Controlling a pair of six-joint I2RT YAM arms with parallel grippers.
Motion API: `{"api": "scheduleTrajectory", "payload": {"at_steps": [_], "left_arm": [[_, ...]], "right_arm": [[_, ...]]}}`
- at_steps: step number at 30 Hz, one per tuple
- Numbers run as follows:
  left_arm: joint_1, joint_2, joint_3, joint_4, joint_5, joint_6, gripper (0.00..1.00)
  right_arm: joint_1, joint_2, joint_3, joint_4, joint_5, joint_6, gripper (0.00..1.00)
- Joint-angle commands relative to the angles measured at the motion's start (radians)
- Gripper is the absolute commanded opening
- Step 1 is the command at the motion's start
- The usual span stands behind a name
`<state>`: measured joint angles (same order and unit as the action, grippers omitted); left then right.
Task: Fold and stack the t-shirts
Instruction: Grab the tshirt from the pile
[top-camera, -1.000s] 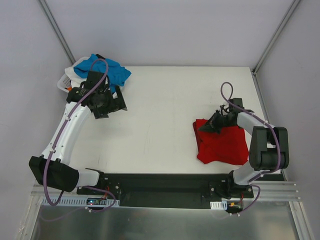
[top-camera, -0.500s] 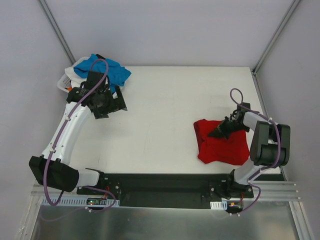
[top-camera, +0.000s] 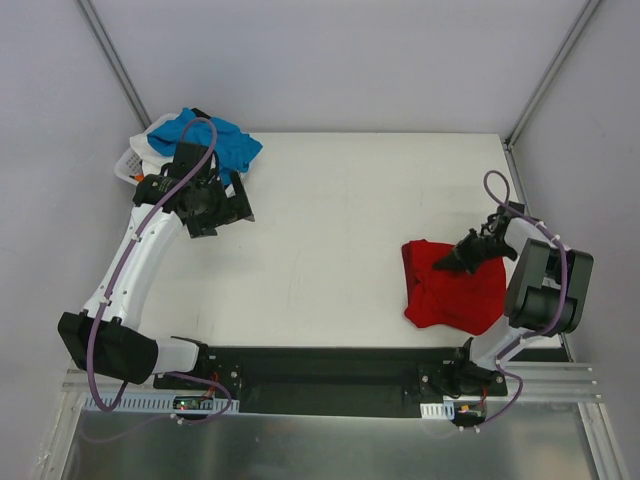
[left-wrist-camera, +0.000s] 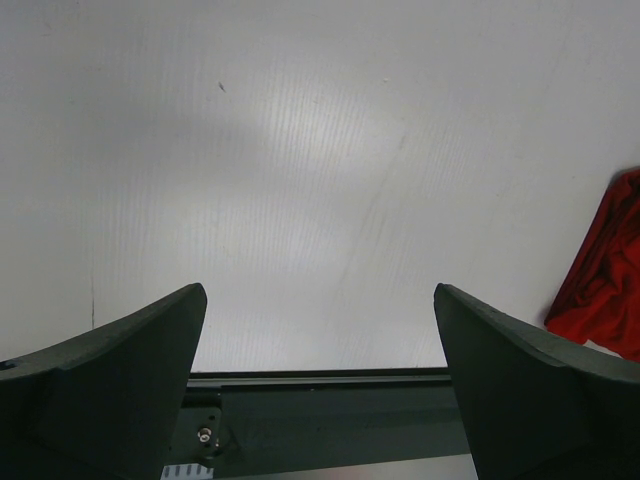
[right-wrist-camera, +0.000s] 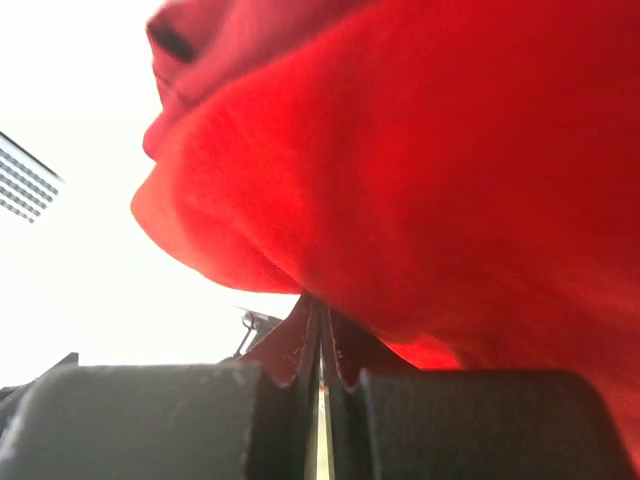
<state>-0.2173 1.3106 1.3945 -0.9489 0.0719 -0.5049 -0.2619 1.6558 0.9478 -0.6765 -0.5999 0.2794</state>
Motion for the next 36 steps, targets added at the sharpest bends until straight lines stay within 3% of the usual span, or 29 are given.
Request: {"api": "scheduleTrajectory", "payload": {"at_steps": [1,21,27,36], "left_arm": [[-0.008,0.009,0.031,-0.011,0.017,0.013,0.99],[-0.008,0.049,0.081,-0.013,0.032,0.023,0.99],[-0.008,0.059,0.080,-0.013,0.045,0.022,0.99],[-0.011,0.088,0.112,-0.013,0.054,0.023,0.99]], "right_arm": [[-0.054,-0.025,0.022,-0.064,0.037,-0.032,0.01],[-0.220,-0.146,-0.026,-0.173,0.291,-0.052,0.01],[-0.110,-0.194,0.043,-0.219,0.438,-0.117,0.01],[0.042,-0.168,-0.067,-0.152,0.678,-0.149,0.01]]}}
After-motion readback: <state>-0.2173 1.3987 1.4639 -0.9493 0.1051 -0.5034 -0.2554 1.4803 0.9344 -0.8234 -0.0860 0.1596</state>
